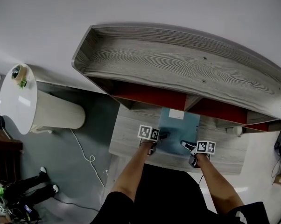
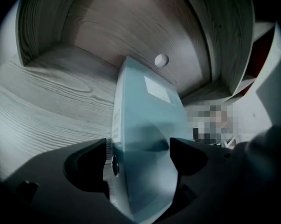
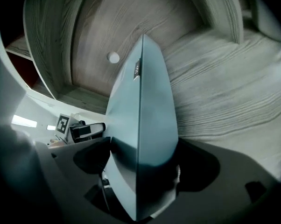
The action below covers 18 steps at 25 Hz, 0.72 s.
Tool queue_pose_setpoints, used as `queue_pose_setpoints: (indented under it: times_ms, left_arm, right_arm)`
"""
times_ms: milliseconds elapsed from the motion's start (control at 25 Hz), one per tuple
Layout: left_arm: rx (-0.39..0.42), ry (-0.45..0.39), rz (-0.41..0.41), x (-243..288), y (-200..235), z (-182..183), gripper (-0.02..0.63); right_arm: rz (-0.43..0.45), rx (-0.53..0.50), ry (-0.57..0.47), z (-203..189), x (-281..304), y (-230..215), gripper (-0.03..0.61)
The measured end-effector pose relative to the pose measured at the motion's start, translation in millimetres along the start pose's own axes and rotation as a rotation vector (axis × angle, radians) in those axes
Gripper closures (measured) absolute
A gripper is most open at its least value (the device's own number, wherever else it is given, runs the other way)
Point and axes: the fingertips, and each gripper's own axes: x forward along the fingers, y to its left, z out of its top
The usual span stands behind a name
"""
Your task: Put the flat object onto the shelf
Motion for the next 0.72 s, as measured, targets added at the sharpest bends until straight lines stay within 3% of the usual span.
queue_pose_setpoints:
  times_ms: [80, 320, 520, 720]
  left_arm:
    - [0.013, -0.036, 0.01, -1, 0, 6, 0.218]
    - [-0.053, -0.132, -0.035, -6, -14, 21, 0.218]
    - [0.038, -0.095, -0.004, -3, -16, 16, 0.218]
    - [0.104, -0.114, 0.027, -12, -17, 13, 0.218]
  right_arm:
    - [-0.026, -0.022, 0.011, 6, -2, -3, 0.152]
    - [-0.048, -0.007, 0.035, 7, -2, -8, 0.148]
    - [-0.084, -0.028, 0.019, 11, -8, -11, 0.149]
    - [-0.098, -0.101, -0.023, 23, -21, -3, 0.149]
